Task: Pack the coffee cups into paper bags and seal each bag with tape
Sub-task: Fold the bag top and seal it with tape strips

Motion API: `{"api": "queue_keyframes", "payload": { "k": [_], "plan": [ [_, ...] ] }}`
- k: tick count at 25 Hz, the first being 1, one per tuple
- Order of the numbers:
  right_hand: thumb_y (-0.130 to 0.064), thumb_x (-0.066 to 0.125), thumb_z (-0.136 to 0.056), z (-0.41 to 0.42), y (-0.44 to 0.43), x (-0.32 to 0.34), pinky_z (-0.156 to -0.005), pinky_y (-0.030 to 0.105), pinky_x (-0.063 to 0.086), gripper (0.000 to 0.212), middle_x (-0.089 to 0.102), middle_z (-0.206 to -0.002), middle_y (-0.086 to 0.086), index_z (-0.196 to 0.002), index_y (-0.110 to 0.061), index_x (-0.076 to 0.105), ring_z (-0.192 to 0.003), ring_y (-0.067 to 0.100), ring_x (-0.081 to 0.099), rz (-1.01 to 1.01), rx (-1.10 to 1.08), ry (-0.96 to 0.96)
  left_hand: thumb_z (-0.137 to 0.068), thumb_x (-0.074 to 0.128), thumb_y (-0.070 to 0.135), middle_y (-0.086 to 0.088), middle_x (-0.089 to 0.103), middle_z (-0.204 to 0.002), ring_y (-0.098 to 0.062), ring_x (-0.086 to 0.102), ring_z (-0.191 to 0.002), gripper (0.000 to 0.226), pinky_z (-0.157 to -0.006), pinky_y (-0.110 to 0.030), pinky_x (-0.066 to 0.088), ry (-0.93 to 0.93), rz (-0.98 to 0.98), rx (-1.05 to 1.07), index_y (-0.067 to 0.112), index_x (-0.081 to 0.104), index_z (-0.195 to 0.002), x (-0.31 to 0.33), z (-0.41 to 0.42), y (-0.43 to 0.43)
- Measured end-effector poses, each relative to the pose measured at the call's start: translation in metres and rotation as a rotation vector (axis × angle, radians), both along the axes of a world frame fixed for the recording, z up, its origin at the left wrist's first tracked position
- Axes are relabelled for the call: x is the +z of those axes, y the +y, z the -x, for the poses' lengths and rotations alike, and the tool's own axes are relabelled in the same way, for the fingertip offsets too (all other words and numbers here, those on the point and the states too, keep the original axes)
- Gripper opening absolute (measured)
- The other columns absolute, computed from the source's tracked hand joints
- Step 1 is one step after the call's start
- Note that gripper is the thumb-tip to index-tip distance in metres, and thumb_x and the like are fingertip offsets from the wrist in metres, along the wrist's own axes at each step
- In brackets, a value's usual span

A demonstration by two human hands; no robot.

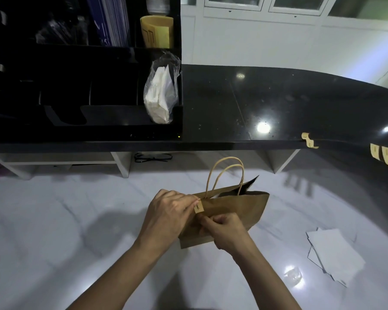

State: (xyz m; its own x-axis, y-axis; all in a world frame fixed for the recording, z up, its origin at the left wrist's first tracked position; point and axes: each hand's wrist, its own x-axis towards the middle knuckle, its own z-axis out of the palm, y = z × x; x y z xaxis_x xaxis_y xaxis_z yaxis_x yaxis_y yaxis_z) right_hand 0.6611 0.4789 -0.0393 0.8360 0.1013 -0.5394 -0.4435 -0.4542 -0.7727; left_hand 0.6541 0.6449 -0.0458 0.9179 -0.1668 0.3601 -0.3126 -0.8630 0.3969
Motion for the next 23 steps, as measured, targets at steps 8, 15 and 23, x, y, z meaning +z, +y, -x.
{"api": "queue_keyframes", "payload": {
  "k": [8, 15, 23],
  "plan": [
    [-0.035, 0.065, -0.097, -0.002, -0.007, -0.003, -0.045, 0.021, 0.035, 0.039, 0.051, -0.045, -0.006, -0.07, -0.009, 0.078, -0.042, 0.01, 0.039, -0.014, -0.002, -0.031, -0.097, 0.065, 0.025, 0.014, 0.072, -0.095, -0.008, 0.063, -0.082, 0.007, -0.075, -0.027, 0.051, 0.06, 0.105, 0.01, 0.024, 0.071, -0.099, 0.004, 0.0, 0.012],
    [-0.03, 0.065, -0.096, -0.009, -0.028, 0.0, -0.051, 0.025, 0.039, 0.038, 0.052, -0.043, -0.009, -0.064, -0.013, 0.075, -0.046, 0.012, 0.044, 0.033, -0.135, -0.177, -0.099, 0.058, 0.025, 0.013, 0.07, -0.1, -0.01, 0.06, -0.093, 0.013, -0.081, -0.033, 0.05, 0.119, 0.119, 0.032, 0.027, 0.068, -0.108, 0.002, -0.004, 0.023],
    [-0.025, 0.076, -0.084, -0.016, -0.053, -0.003, -0.068, 0.029, 0.047, 0.035, 0.062, -0.098, -0.006, -0.111, -0.033, 0.055, -0.087, 0.012, 0.062, 0.091, -0.336, -0.445, -0.101, 0.054, 0.024, 0.015, 0.069, -0.091, 0.002, 0.046, -0.08, 0.015, -0.078, -0.008, 0.034, 0.175, 0.147, 0.097, 0.029, 0.068, -0.105, 0.01, -0.006, 0.043]
  ]
}}
